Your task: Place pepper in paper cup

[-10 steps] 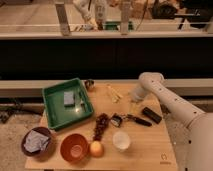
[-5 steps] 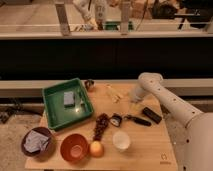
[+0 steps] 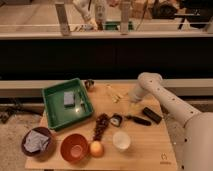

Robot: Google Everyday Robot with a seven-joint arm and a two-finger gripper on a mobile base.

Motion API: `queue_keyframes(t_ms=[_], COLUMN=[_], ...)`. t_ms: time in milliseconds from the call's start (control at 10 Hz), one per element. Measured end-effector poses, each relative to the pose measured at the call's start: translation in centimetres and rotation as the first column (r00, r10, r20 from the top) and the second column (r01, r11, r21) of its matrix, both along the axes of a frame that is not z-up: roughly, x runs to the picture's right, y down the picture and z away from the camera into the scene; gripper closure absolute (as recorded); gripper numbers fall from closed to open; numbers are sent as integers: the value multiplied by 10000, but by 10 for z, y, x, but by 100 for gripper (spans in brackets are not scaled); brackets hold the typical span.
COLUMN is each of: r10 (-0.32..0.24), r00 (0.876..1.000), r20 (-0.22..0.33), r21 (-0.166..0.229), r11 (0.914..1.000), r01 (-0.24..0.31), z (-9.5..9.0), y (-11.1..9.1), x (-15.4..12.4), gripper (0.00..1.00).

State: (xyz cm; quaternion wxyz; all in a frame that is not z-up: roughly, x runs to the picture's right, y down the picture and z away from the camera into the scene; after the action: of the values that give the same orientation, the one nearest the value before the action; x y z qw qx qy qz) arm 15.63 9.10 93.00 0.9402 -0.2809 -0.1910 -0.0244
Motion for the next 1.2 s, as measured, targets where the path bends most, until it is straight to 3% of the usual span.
queue_keyframes(t_ms=[200,400,800,1200], r10=[-107,-430,-1095,-2018], r00=[9999,9991,9930,9780], r20=[-21,2,440,532], r21=[100,316,470,845], r11=[9999,9986,9931,9768], r01=[107,430,1074,1969], z=[2,2,7,17], y=[-3,-12,-9,-7], x=[4,27,41,39], gripper=[20,20,20,20])
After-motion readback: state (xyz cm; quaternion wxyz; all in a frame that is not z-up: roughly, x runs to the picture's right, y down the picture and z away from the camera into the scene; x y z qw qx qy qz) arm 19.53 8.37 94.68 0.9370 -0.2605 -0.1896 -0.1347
